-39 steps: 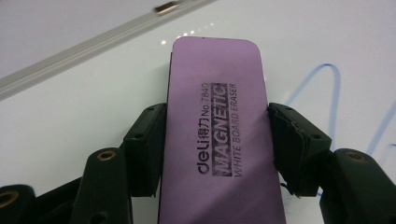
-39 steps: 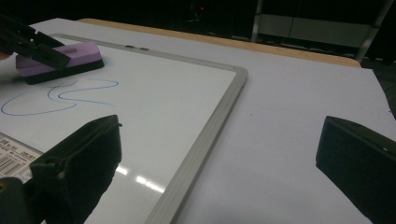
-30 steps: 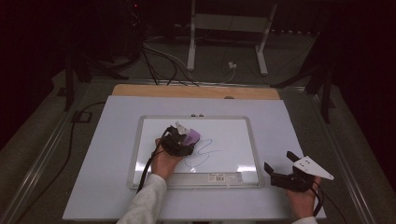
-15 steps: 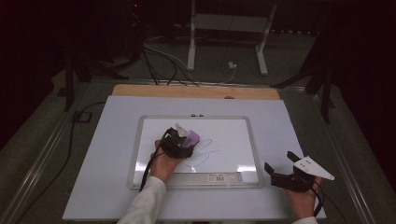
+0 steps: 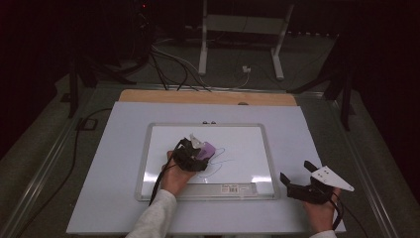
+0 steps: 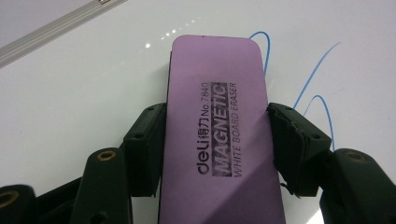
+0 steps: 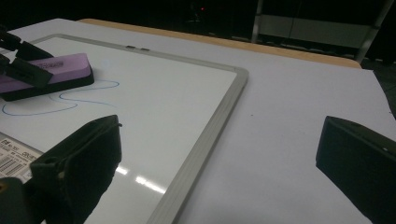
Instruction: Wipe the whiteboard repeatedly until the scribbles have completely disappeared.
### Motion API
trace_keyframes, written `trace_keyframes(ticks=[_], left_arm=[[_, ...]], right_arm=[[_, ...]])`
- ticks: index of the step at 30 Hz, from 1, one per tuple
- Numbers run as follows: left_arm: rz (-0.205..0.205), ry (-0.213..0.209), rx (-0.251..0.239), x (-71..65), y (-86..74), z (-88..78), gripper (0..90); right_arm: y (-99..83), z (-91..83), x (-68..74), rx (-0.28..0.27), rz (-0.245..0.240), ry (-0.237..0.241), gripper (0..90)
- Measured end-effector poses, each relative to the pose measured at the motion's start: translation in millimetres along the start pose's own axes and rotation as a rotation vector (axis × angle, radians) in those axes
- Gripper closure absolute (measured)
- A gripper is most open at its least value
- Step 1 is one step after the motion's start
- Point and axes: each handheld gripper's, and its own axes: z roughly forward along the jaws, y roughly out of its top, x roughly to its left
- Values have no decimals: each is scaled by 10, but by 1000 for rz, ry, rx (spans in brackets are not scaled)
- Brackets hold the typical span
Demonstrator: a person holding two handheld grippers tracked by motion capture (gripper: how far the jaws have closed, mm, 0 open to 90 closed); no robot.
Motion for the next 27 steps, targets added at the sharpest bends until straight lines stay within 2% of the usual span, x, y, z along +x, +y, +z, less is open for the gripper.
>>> trace_keyframes(ticks=[6,10,21,27], left_arm=[[-34,62,-2,128,42,46,419],[-33,65,2,130,48,47,419],[-1,-1,1,-90,-101,-94,419],[16,-29,-4,-211,-120,-111,418]], right_arm=[[-2,-7,-9,-2,4,-3,8],[-2,-6,-14,-1,4,-2,8],[-1,-4,-5,-1,1,-2,8],[0,4,3,1,0,-1,8]])
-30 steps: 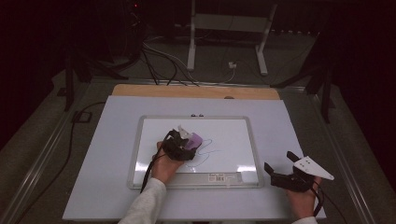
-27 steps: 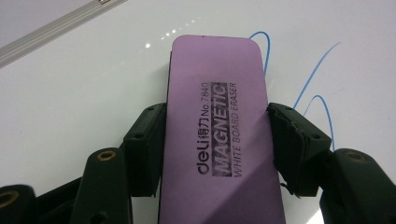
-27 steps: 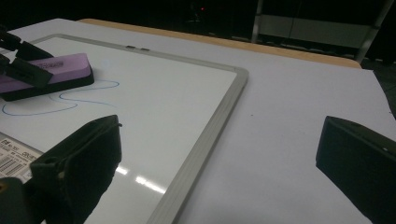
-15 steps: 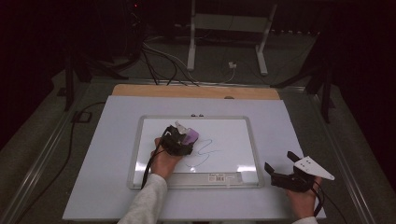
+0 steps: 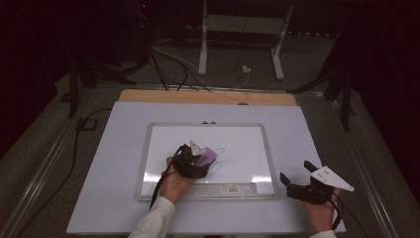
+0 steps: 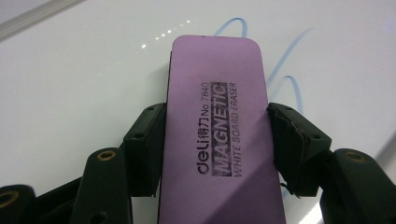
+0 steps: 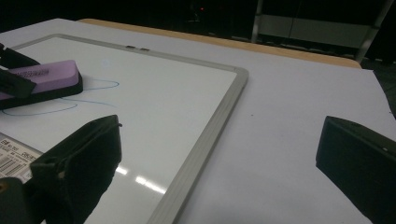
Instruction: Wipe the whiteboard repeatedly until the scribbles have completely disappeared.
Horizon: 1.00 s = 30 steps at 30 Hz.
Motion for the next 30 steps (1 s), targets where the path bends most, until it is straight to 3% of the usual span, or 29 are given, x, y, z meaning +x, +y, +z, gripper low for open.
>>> trace_keyframes(ticks=[9,14,19,25,30], left_arm=[[29,-40,-1,-185,126,115,419],[38,-43,-6,-213,209,195,418],[10,-5,-5,-108,289,269,419],[-49,63,2,152,319,296,419],[-88,78,7,301,314,294,419]], right_arm=[[-1,3,1,0,1,0,8],[0,-1,-2,-1,0,0,8],[-1,-9,-13,-4,3,-2,8],[-3,-16,-25,-5,5,-4,8],[-2,-18,-24,-6,4,-4,8]])
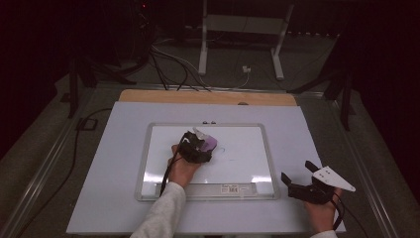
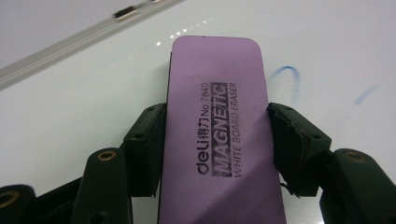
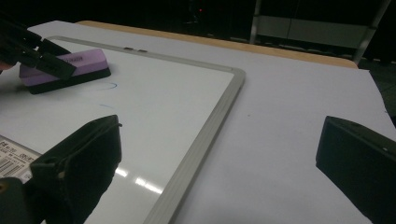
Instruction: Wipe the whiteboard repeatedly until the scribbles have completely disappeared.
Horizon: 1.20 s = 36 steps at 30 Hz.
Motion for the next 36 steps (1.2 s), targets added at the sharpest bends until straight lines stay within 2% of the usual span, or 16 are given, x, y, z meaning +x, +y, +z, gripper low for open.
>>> trace_keyframes(ticks=[7,15,22,25,27,30,33,36], left_arm=[[-4,-6,1,-30,58,53,419],[34,-49,7,-230,159,135,419],[144,-116,19,-516,138,86,418],[181,-127,26,-603,96,30,419],[182,-129,27,-601,60,-2,419],[161,-129,31,-517,7,-46,419],[140,-94,31,-406,-18,-70,419],[98,-59,33,-256,-5,-54,419]], right_arm=[[1,8,11,3,-1,1,8],[1,8,8,3,-1,0,8],[0,3,-1,1,-1,0,8],[3,-6,2,-1,1,0,8],[2,-10,-1,0,3,-3,8],[2,-18,-8,-4,3,-4,8],[0,-21,-13,-2,3,-6,8],[1,-19,-8,-3,4,-5,8]])
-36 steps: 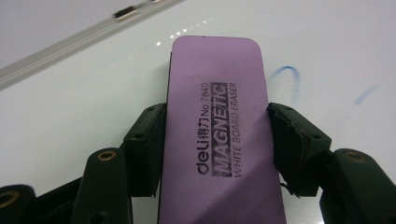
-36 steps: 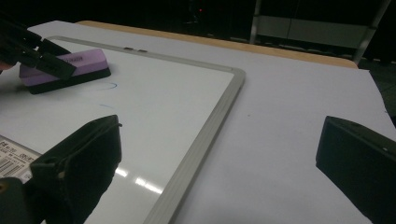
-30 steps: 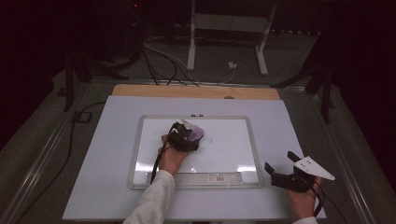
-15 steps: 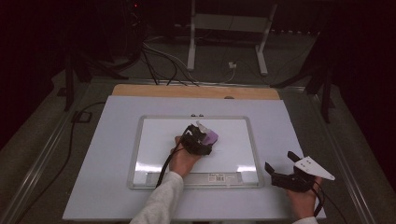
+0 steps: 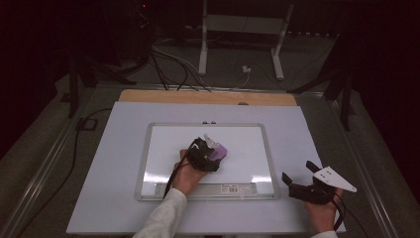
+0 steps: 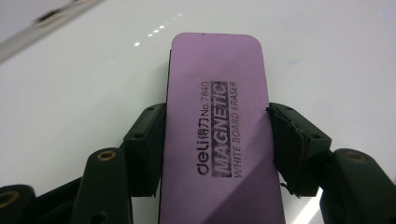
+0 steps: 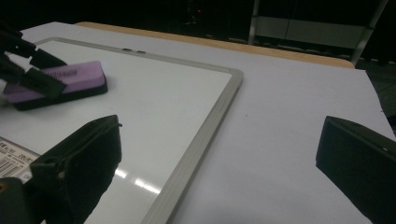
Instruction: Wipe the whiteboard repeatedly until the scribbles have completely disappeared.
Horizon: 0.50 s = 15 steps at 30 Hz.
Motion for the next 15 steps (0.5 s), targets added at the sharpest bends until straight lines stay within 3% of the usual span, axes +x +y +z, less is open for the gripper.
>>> trace_keyframes(ticks=[3,8,12,15], left_arm=[[-31,16,-6,79,36,45,419],[-45,26,-10,67,144,141,419],[-25,3,-11,-33,190,176,419],[31,0,-6,-137,193,160,419]], right_arm=[[1,4,7,1,-1,1,8],[-1,6,3,2,0,1,8],[-2,7,4,3,-1,1,8],[-2,6,-2,1,0,1,8]])
